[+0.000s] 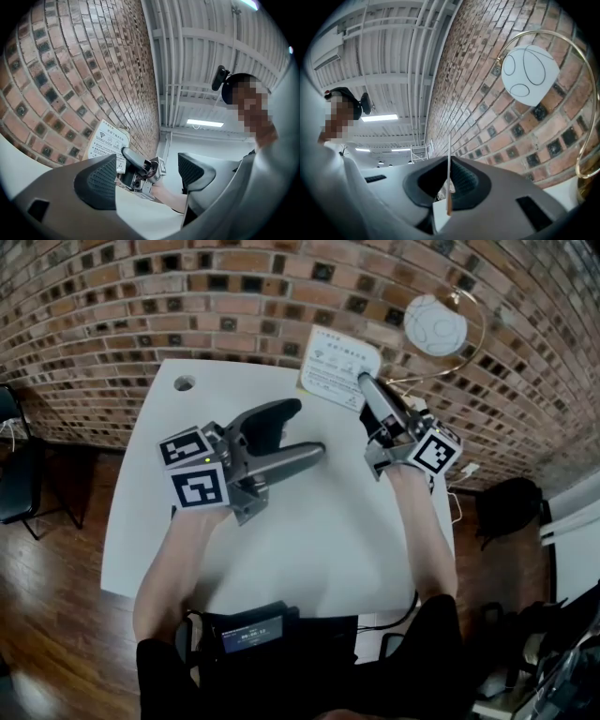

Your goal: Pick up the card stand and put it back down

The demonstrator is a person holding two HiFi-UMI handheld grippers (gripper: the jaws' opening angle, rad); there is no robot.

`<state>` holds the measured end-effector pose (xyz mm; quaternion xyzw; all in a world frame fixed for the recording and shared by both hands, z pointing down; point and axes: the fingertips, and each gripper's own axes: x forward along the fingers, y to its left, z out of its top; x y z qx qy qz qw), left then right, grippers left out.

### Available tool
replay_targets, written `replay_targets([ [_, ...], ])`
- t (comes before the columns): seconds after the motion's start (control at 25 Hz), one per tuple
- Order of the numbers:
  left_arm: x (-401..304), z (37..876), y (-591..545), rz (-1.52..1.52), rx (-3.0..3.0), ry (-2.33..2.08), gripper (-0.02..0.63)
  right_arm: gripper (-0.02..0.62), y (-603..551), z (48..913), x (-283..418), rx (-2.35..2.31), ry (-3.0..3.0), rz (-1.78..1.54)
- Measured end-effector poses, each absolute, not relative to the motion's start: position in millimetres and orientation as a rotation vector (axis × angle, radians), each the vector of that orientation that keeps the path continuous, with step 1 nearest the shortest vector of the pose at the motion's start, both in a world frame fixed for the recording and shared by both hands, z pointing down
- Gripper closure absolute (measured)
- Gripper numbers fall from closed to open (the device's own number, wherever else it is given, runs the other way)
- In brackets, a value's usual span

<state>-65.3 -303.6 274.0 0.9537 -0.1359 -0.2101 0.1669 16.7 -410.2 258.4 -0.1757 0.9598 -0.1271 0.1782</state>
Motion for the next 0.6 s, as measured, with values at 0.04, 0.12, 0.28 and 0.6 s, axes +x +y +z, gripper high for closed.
replay_targets([
  [0.04, -66.1, 275.8, -306.0, -0.599, 2.711, -0.385, 0.204, 0.566, -412.2, 259.7, 15.8, -0.496, 2.715, -0.359],
  [0.12, -66.7, 279.5, -311.6, -0.593, 2.706, -0.382, 0.204, 0.566, -416.6, 262.4, 14.7, -0.494, 2.716, -0.358],
  [0.28, -67.2, 286.7, -325.3, -0.592, 2.695, -0.378, 0.204, 0.566, -426.1, 269.8, 13.1, -0.484, 2.712, -0.365],
  [0.6, -73.6, 311.2, -351.4, -0.639, 2.613, -0.439, 0.204, 0.566, -449.8, 292.6, 12.9, -0.485, 2.720, -0.404],
])
